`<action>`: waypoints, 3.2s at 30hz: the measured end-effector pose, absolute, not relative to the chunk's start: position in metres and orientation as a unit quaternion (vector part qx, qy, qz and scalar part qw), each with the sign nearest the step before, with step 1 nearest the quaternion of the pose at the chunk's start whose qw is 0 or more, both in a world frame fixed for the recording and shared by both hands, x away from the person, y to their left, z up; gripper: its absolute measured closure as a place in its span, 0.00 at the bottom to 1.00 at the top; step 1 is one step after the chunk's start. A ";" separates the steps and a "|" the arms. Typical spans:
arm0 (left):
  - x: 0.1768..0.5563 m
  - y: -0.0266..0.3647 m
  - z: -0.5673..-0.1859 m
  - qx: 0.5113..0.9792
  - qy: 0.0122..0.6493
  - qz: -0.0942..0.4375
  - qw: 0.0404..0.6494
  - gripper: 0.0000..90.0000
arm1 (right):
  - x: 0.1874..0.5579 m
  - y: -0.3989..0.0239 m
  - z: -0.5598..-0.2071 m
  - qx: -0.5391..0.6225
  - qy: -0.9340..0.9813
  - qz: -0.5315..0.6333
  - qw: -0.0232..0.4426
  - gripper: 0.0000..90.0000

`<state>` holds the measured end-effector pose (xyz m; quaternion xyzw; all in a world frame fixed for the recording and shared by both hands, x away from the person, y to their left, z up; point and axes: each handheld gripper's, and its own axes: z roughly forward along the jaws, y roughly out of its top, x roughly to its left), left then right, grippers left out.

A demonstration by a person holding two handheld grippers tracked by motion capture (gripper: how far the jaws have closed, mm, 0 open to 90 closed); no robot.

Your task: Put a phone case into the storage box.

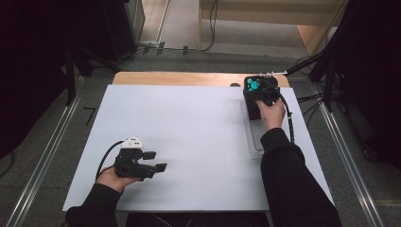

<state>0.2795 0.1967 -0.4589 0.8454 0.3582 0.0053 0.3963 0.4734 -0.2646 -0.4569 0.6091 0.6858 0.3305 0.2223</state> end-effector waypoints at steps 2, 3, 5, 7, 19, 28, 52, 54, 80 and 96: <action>0.280 0.197 -0.459 0.845 0.358 0.004 0.397 0.34 | 0.473 -0.264 -0.456 0.608 0.683 0.336 0.223 0.00; 0.280 0.197 -0.459 0.845 0.358 0.005 0.397 0.34 | 0.474 -0.263 -0.455 0.609 0.681 0.341 0.220 0.00; 0.279 0.197 -0.459 0.844 0.360 0.005 0.398 0.34 | 0.473 -0.263 -0.453 0.612 0.678 0.350 0.208 0.00; 0.279 0.198 -0.459 0.844 0.360 0.006 0.397 0.34 | 0.472 -0.263 -0.449 0.616 0.675 0.350 0.206 0.00; 0.280 0.198 -0.459 0.844 0.361 0.005 0.396 0.34 | 0.456 -0.253 -0.421 0.595 0.691 0.357 0.201 0.00; 0.281 0.200 -0.459 0.842 0.364 0.006 0.398 0.34 | 0.441 -0.228 -0.410 0.564 0.724 0.359 0.168 0.13; 0.283 0.206 -0.455 0.839 0.365 0.006 0.403 0.34 | 0.384 -0.182 -0.415 0.471 0.783 0.400 0.067 0.21; 0.283 0.206 -0.454 0.839 0.364 0.006 0.404 0.34 | 0.377 -0.180 -0.415 0.464 0.787 0.404 0.057 0.21; 0.275 0.202 -0.451 0.842 0.346 -0.006 0.414 0.34 | 0.303 -0.198 -0.444 0.386 0.833 0.396 -0.010 0.21; 0.269 0.202 -0.453 0.842 0.341 -0.016 0.418 0.34 | 0.270 -0.214 -0.463 0.372 0.857 0.356 -0.025 0.20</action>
